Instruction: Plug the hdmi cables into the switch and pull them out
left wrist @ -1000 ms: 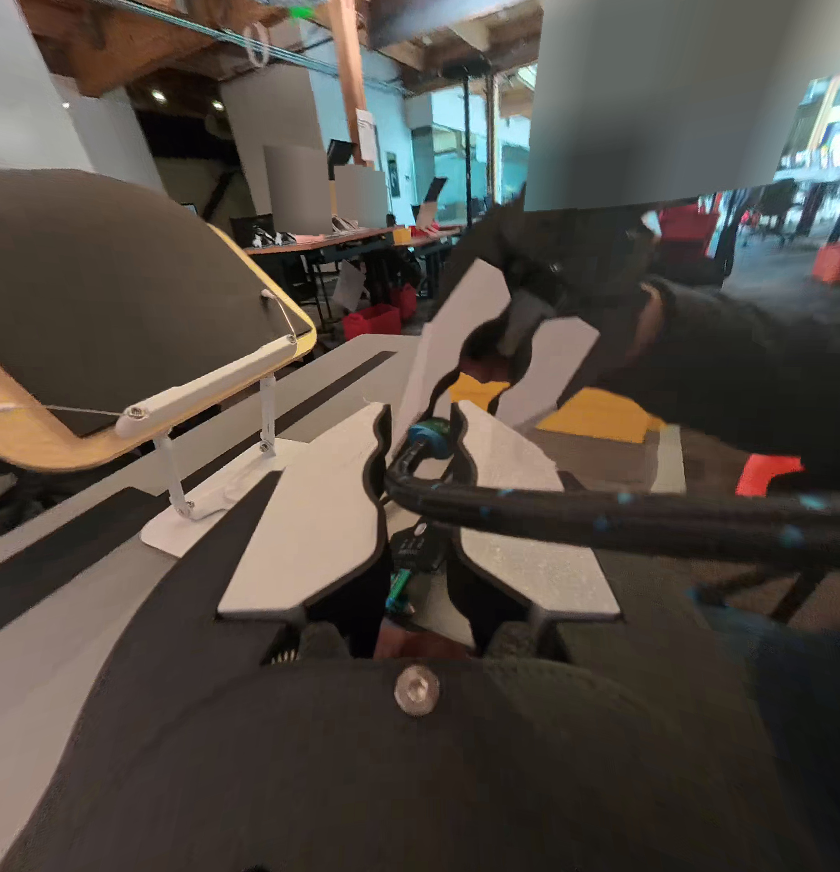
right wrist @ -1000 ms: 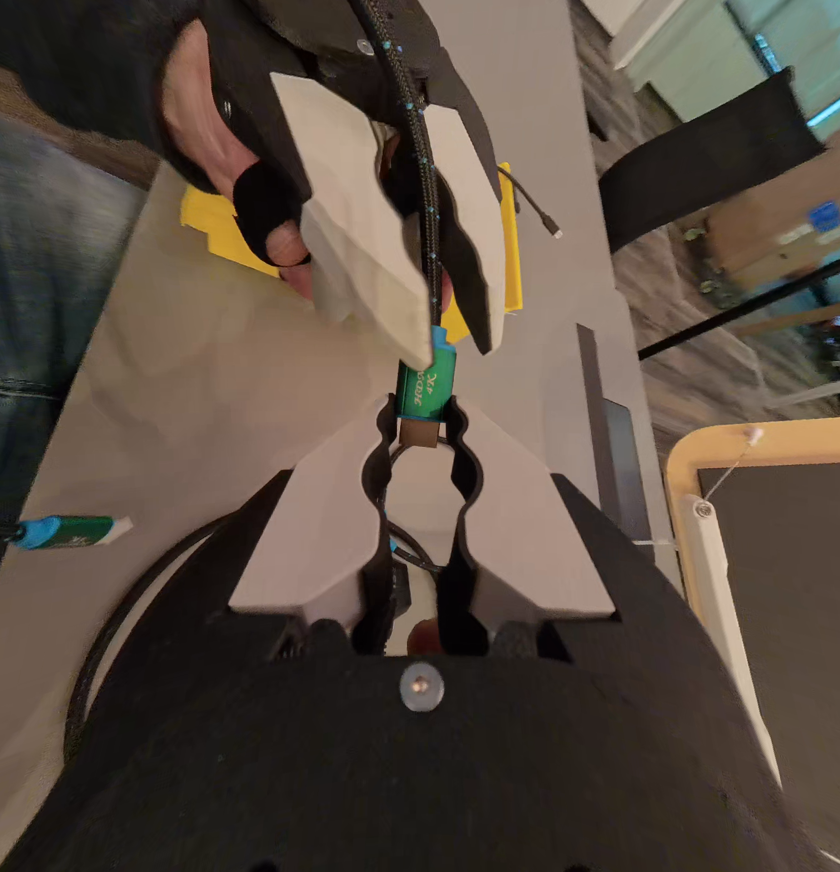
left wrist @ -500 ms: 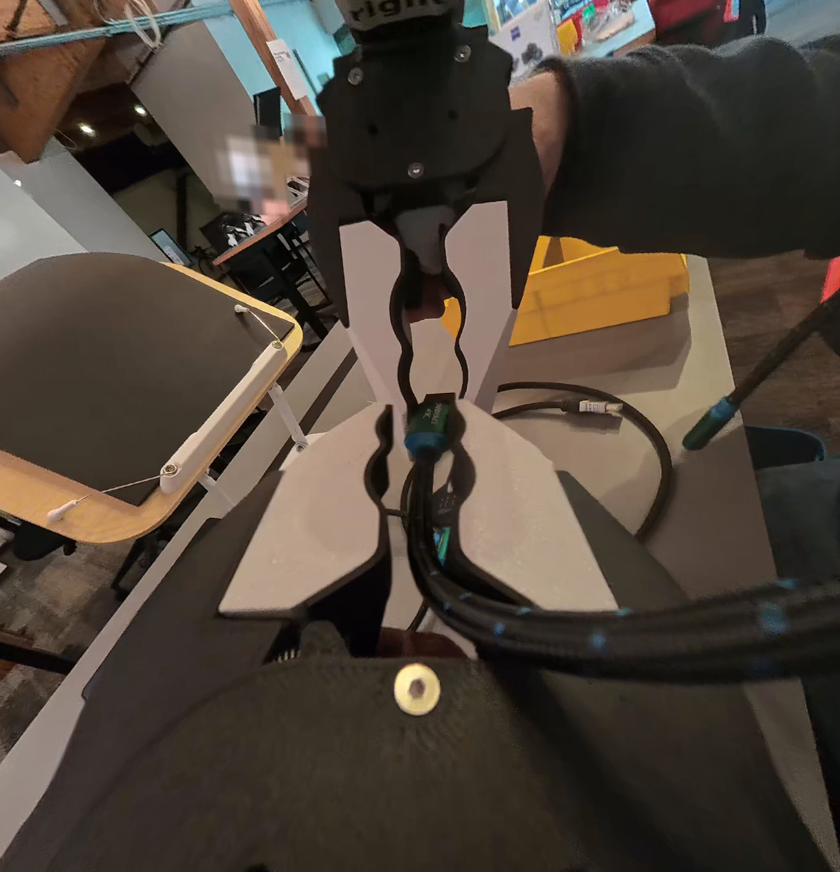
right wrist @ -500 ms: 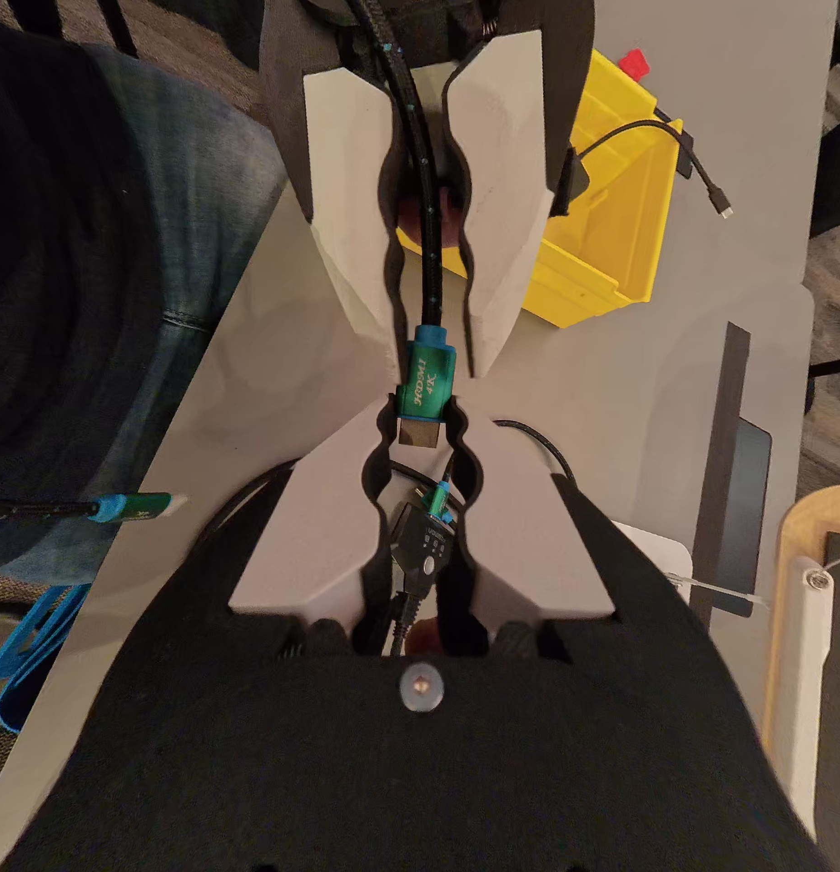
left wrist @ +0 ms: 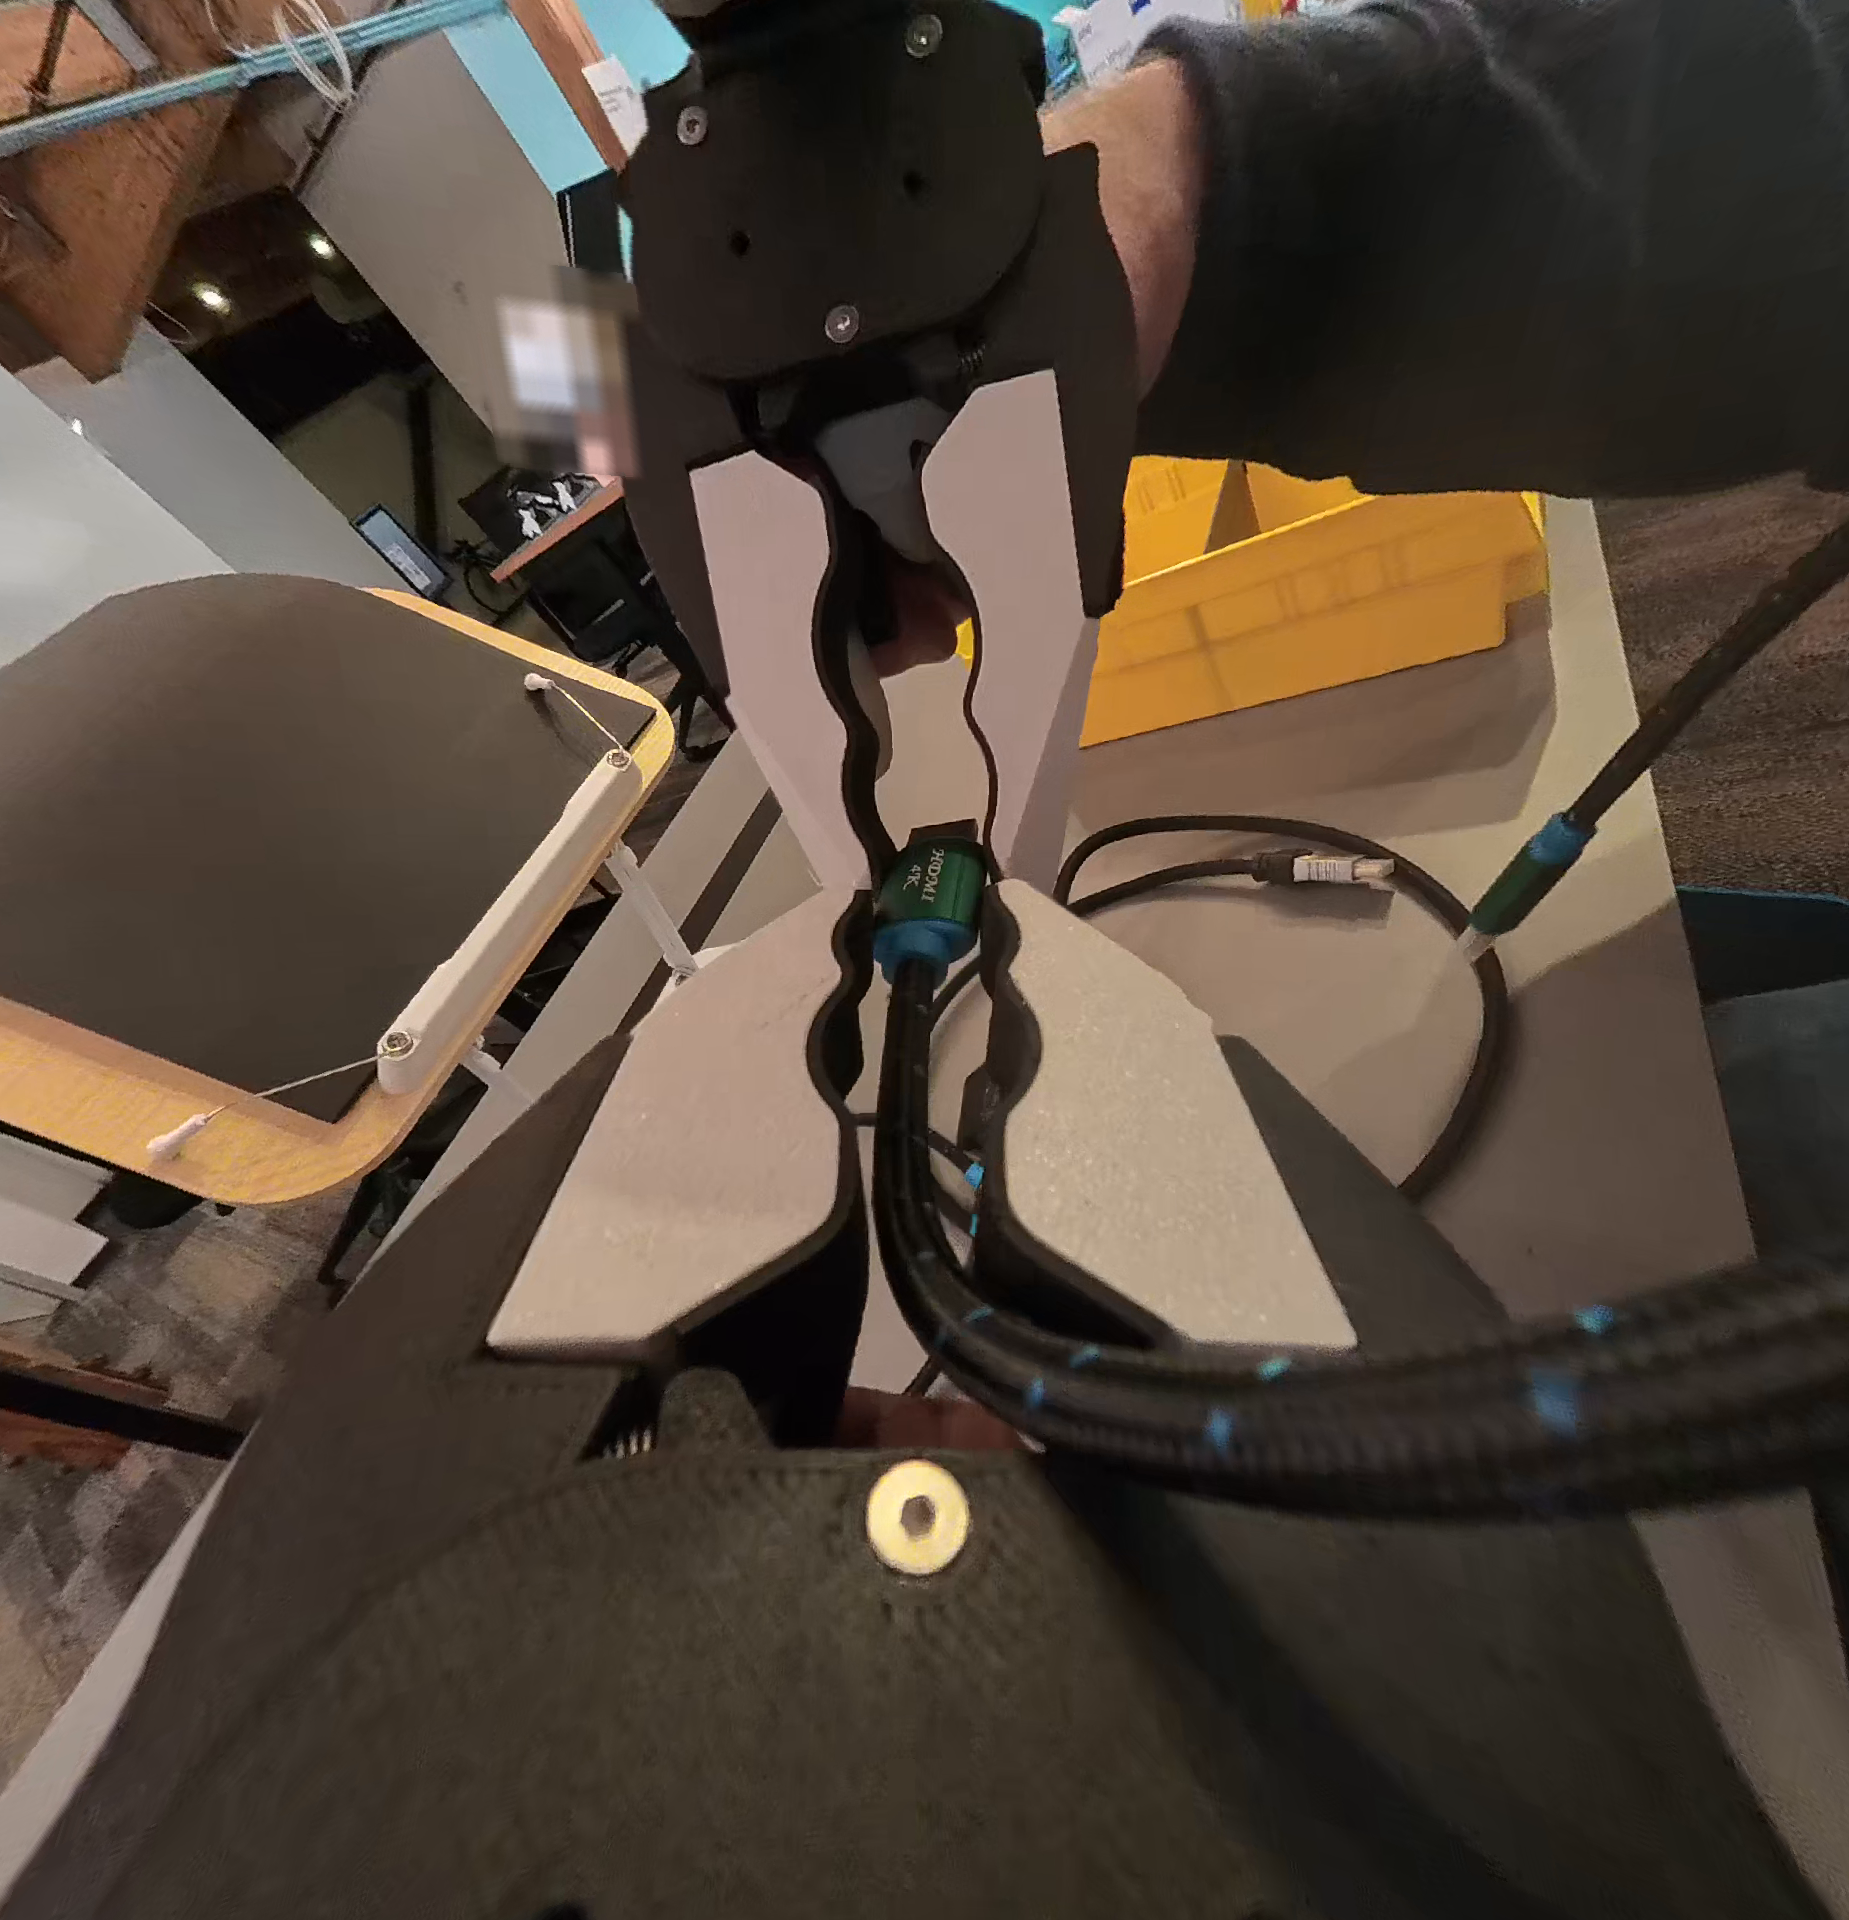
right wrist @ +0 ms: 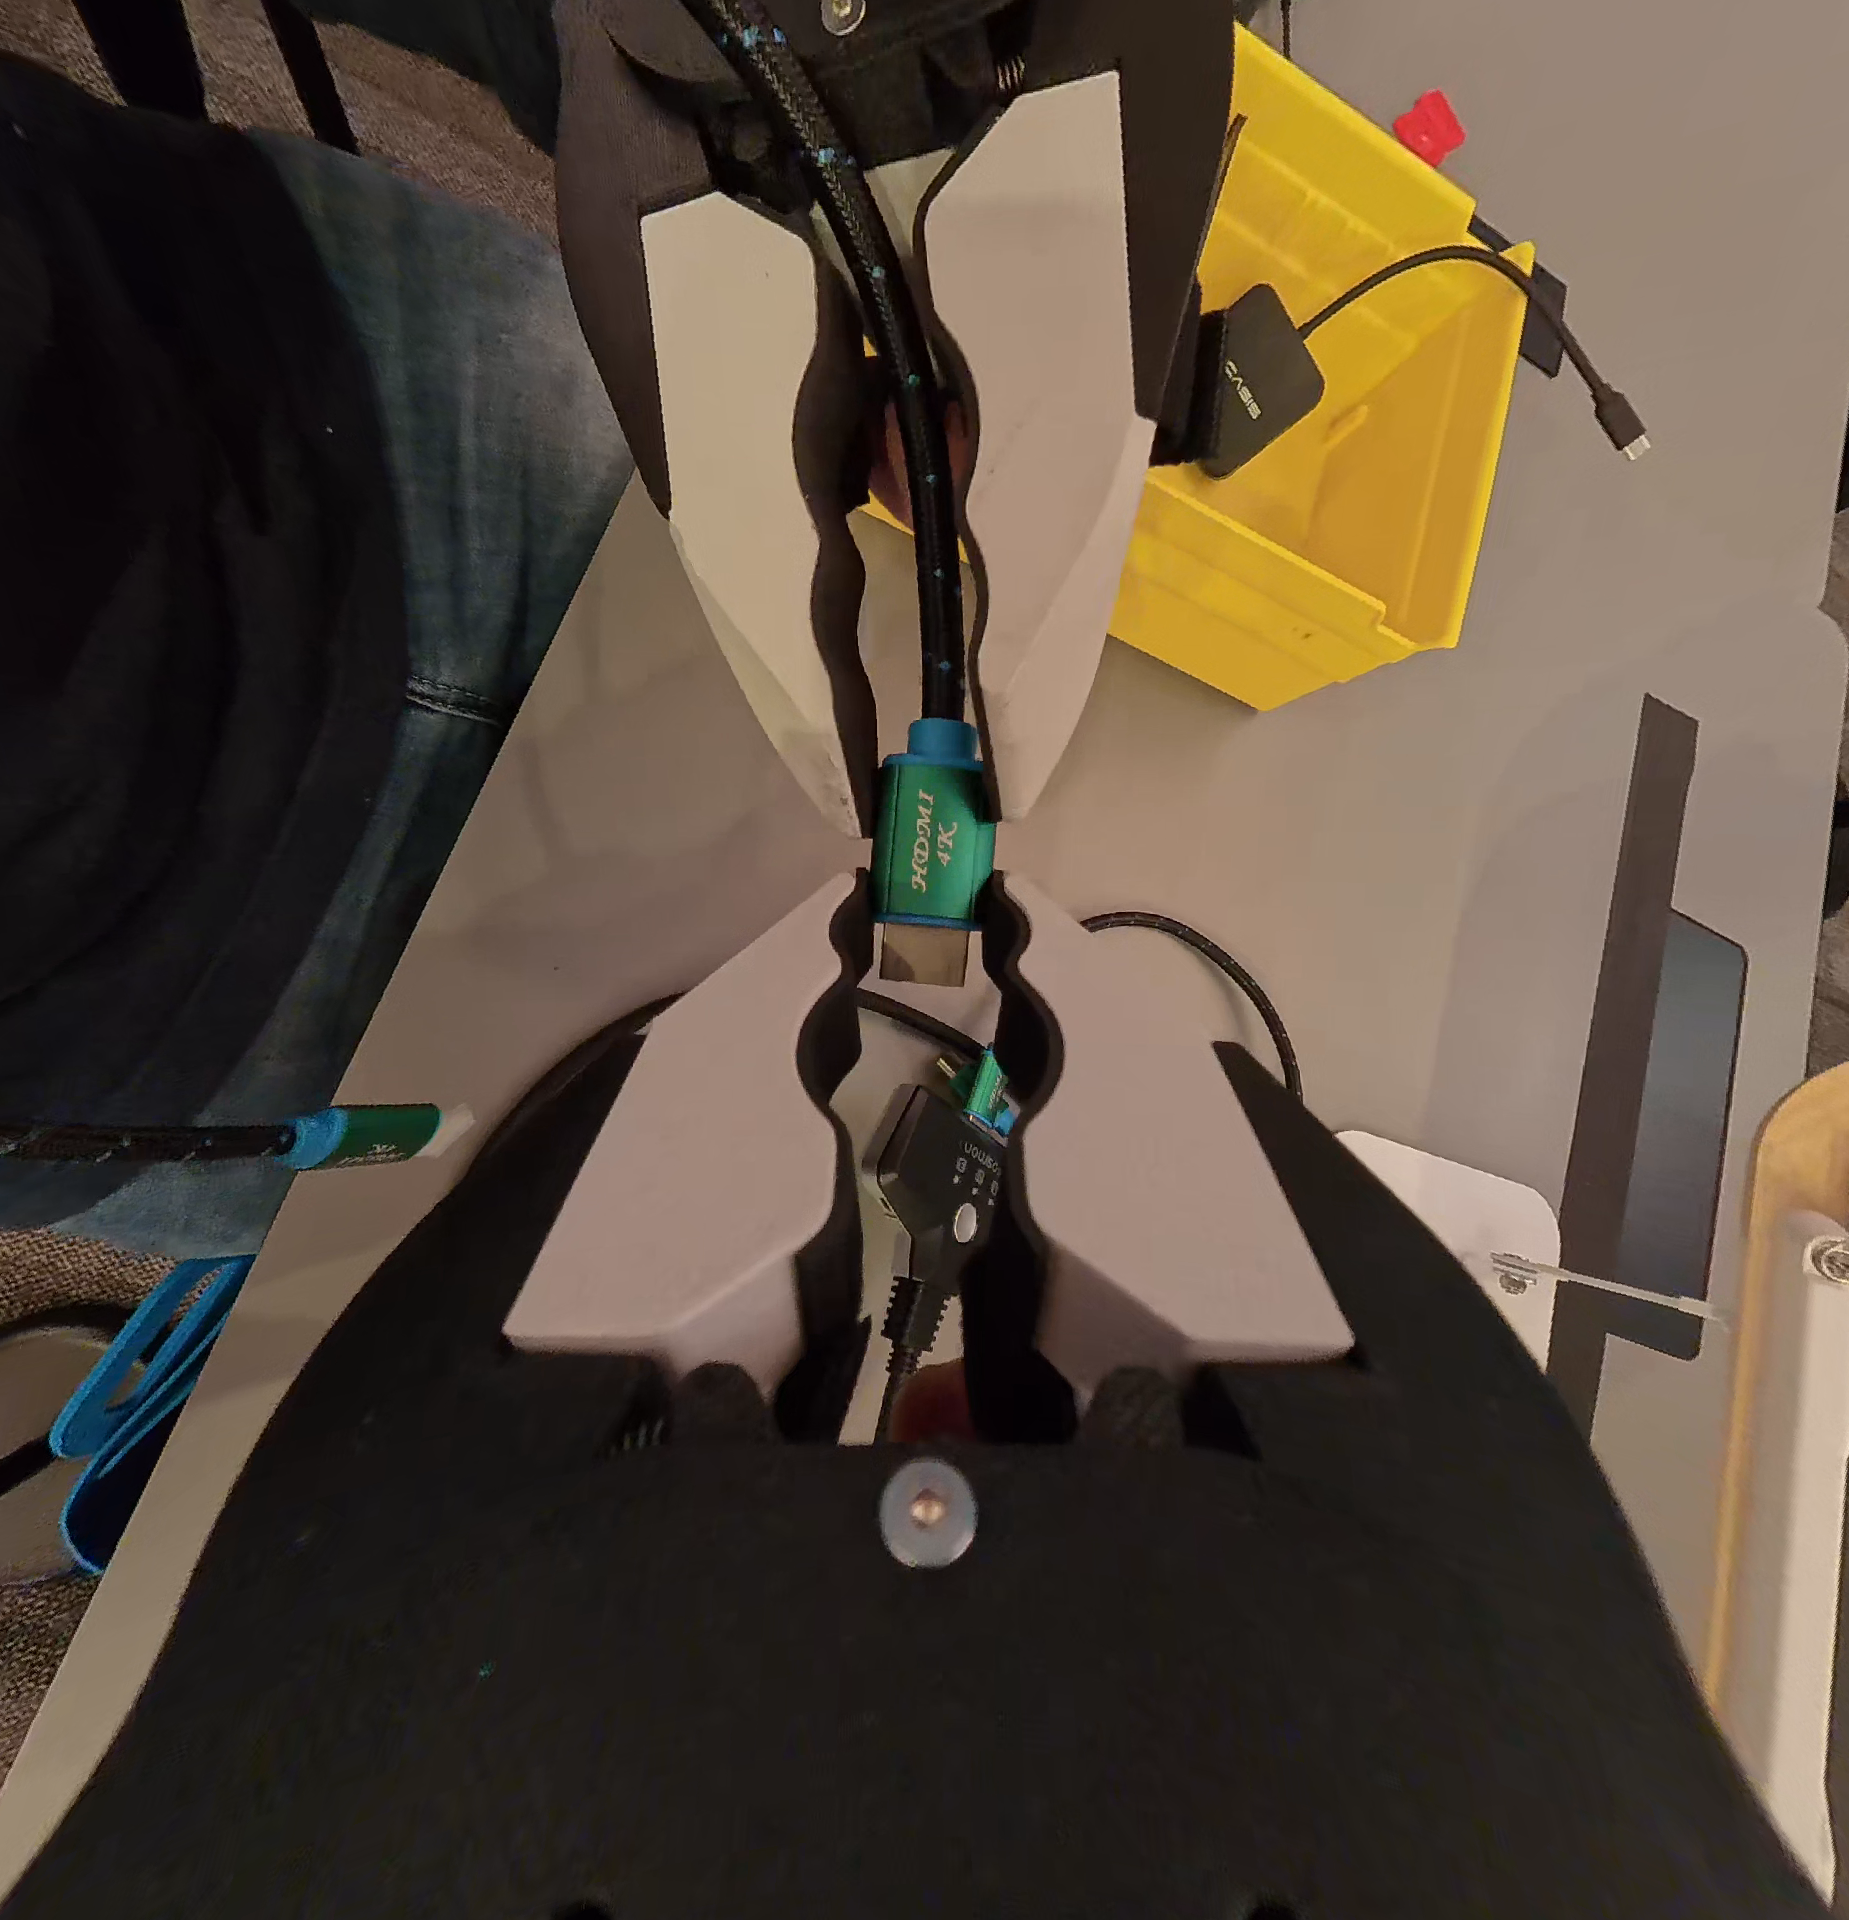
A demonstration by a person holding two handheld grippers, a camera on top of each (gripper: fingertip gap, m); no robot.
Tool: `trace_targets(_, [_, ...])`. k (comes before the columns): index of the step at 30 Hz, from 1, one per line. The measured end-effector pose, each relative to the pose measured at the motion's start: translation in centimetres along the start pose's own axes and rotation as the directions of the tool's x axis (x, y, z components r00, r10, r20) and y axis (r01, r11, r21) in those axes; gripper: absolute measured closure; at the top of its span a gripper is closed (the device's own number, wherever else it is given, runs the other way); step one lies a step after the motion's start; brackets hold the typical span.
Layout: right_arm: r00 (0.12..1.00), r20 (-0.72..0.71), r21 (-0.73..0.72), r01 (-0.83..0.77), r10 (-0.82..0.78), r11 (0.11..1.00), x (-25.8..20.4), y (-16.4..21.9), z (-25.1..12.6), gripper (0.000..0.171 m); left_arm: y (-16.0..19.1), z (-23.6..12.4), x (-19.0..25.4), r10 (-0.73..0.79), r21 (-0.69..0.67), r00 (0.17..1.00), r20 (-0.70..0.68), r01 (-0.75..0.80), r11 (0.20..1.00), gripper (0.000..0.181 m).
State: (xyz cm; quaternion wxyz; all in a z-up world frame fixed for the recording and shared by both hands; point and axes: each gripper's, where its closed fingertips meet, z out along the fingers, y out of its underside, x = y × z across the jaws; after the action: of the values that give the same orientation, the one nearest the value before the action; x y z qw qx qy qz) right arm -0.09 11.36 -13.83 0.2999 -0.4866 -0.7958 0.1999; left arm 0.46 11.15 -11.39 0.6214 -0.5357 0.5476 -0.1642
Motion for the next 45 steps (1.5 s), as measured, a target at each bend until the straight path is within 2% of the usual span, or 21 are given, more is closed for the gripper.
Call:
trace_targets(15, [1.000, 0.008, -0.048, 0.027, -0.027, 0.998, -0.6, 0.3, 0.2, 0.152, 0.5, 0.5, 0.8, -0.049, -0.030, 0.998, -0.032, 0.048, 0.998, 0.160])
trace_targets(24, [1.000, -0.019, -0.032, -0.004, 0.003, 0.999, -0.2, 0.1, -0.1, 0.152, 0.3, 0.6, 0.5, -0.109, 0.018, 0.994, -0.020, 0.109, 0.994, 0.161])
trace_targets(33, [0.993, -0.100, 0.000, -0.062, 0.061, 0.998, 0.5, 0.7, -1.0, 0.129, 0.4, 0.0, -0.8, -0.139, 0.045, 0.990, 0.024, 0.138, 0.989, 0.161])
trace_targets(36, [0.976, -0.194, -0.025, -0.107, 0.100, 0.994, 1.4, 2.5, -1.4, 0.125, 0.6, -0.2, -1.2, -0.141, 0.042, 0.989, 0.038, 0.139, 0.989, 0.161])
trace_targets(40, [0.929, -0.335, -0.077, -0.190, 0.154, 0.979, 2.0, 7.4, -0.4, 0.124, 0.8, -0.6, -1.9, -0.152, 0.045, 0.986, 0.061, 0.150, 0.988, 0.161])
trace_targets(45, [0.917, -0.398, -0.268, -0.110, -0.006, 0.957, -0.2, 13.2, 4.1, 0.120, 0.9, -1.0, -2.6, -0.165, 0.050, 0.983, 0.078, 0.161, 0.986, 0.161])
